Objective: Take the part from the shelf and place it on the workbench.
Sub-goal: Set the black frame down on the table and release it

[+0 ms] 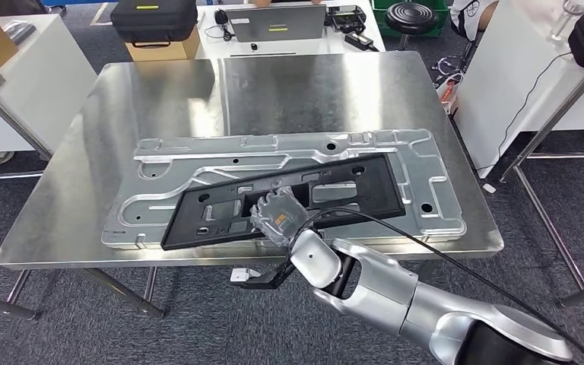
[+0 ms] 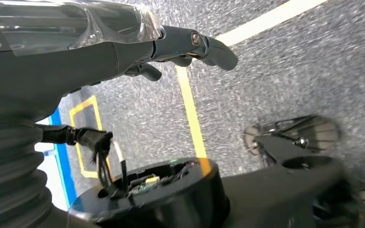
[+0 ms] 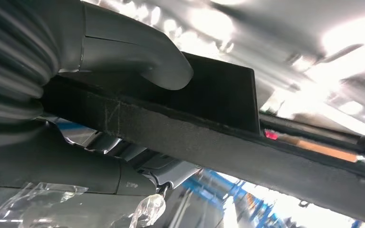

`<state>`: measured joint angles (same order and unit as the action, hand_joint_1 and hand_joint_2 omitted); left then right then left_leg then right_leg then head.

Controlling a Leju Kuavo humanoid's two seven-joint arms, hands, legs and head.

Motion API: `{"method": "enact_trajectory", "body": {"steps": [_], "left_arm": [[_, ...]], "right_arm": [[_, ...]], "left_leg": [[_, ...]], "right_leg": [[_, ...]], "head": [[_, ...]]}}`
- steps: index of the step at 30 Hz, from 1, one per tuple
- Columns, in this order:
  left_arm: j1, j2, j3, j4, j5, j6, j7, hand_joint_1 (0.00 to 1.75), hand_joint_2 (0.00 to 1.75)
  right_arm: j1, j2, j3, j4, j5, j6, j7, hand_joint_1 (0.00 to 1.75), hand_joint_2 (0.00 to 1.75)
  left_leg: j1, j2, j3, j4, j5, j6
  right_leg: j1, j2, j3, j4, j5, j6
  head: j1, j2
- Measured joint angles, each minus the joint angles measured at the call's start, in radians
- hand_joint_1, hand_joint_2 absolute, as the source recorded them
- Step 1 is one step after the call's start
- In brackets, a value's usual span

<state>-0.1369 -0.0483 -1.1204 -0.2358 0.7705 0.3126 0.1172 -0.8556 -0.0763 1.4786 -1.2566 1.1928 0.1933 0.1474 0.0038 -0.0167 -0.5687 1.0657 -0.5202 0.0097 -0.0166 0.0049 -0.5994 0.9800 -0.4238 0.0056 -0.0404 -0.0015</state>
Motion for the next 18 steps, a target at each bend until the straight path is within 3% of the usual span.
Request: {"method": "enact_trajectory", "body": {"steps": [2, 3, 4, 5, 7, 8, 9, 11, 14, 15, 17, 18], "left_arm": [[-0.010, 0.001, 0.001, 0.000, 0.003, 0.000, -0.001, 0.00, 1.75], [-0.015, 0.002, 0.001, 0.000, 0.003, 0.000, -0.001, 0.00, 1.75], [-0.018, 0.002, 0.002, 0.000, 0.003, 0.000, -0.001, 0.00, 1.75], [-0.018, 0.002, 0.001, 0.000, 0.003, 0.000, -0.001, 0.00, 1.75], [-0.013, 0.002, 0.001, 0.000, 0.002, 0.000, 0.000, 0.00, 1.75], [-0.009, 0.002, 0.001, 0.000, 0.002, 0.000, 0.001, 0.00, 1.75], [-0.007, 0.002, 0.001, 0.000, 0.001, 0.000, 0.001, 0.00, 1.75], [-0.005, 0.002, 0.001, 0.000, 0.001, 0.001, 0.001, 0.00, 1.75], [-0.004, -0.002, 0.001, 0.000, 0.001, 0.001, 0.001, 0.00, 1.75], [-0.003, -0.003, 0.000, 0.000, 0.000, 0.001, 0.002, 0.00, 1.75], [0.000, -0.004, 0.000, 0.000, 0.001, 0.001, 0.004, 0.00, 1.75], [0.001, -0.004, 0.000, 0.000, 0.001, 0.001, 0.005, 0.00, 1.75]], "right_arm": [[-0.006, -0.001, 0.000, 0.000, 0.013, 0.000, 0.006, 1.75, 1.75], [-0.006, -0.002, 0.000, 0.000, 0.018, 0.001, 0.007, 1.75, 1.75], [-0.005, -0.003, 0.000, 0.000, 0.022, 0.002, 0.007, 1.75, 1.75], [-0.006, -0.003, 0.000, 0.000, 0.027, 0.004, 0.007, 1.75, 1.75], [-0.013, -0.003, 0.000, 0.000, 0.033, 0.009, 0.007, 1.75, 1.75], [-0.016, -0.003, 0.000, 0.000, 0.036, 0.011, 0.007, 1.75, 1.75], [-0.019, -0.004, 0.000, 0.000, 0.038, 0.013, 0.007, 1.75, 1.75], [-0.021, -0.004, 0.000, 0.000, 0.041, 0.016, 0.007, 1.75, 1.75], [-0.025, -0.004, -0.003, 0.000, 0.043, 0.017, 0.007, 1.75, 1.75], [-0.027, -0.005, -0.003, 0.000, 0.043, 0.018, 0.007, 1.75, 1.75], [-0.029, -0.007, -0.003, 0.000, 0.043, 0.021, 0.006, 1.75, 1.75], [-0.027, -0.009, -0.002, 0.000, 0.043, 0.022, 0.006, 1.75, 1.75]], "left_leg": [[0.001, 0.002, -0.085, 0.151, -0.049, -0.008], [0.001, 0.002, -0.117, 0.200, -0.054, -0.009], [0.001, 0.003, -0.130, 0.207, -0.035, -0.008], [0.001, 0.004, -0.122, 0.171, 0.005, -0.005], [-0.002, 0.006, -0.074, 0.031, 0.102, 0.006], [-0.006, 0.007, -0.052, -0.025, 0.130, 0.013], [-0.009, 0.008, -0.037, -0.061, 0.138, 0.019], [-0.013, 0.008, -0.025, -0.086, 0.123, 0.027], [-0.001, 0.005, -0.004, -0.111, 0.110, 0.036], [0.002, 0.004, 0.006, -0.117, 0.108, 0.041], [0.002, 0.004, 0.019, -0.119, 0.099, 0.048], [0.002, 0.003, 0.026, -0.119, 0.093, 0.050]], "right_leg": [[0.000, -0.002, 0.008, 0.000, -0.009, -0.006], [0.001, -0.002, 0.015, 0.000, -0.015, -0.006], [0.001, -0.002, 0.025, 0.000, -0.022, -0.007], [0.001, -0.002, 0.036, 0.000, -0.029, -0.005], [0.003, 0.001, 0.059, -0.002, -0.044, -0.001], [0.004, 0.002, 0.067, -0.003, -0.049, 0.003], [0.006, 0.002, 0.069, -0.004, -0.053, 0.007], [0.008, 0.000, 0.067, -0.006, -0.057, 0.016], [0.009, -0.004, 0.053, 0.031, -0.084, 0.031], [0.009, -0.004, 0.029, 0.081, -0.105, 0.034], [0.008, -0.003, -0.052, 0.221, -0.148, 0.038], [0.007, -0.003, -0.089, 0.272, -0.152, 0.040]], "head": [[-0.002, 0.000], [-0.002, 0.000], [-0.002, 0.000], [-0.002, 0.000], [-0.002, 0.000], [-0.002, 0.000], [-0.002, 0.000], [-0.002, 0.000], [0.000, 0.000], [0.001, 0.000], [0.003, 0.000], [0.003, 0.000]]}}
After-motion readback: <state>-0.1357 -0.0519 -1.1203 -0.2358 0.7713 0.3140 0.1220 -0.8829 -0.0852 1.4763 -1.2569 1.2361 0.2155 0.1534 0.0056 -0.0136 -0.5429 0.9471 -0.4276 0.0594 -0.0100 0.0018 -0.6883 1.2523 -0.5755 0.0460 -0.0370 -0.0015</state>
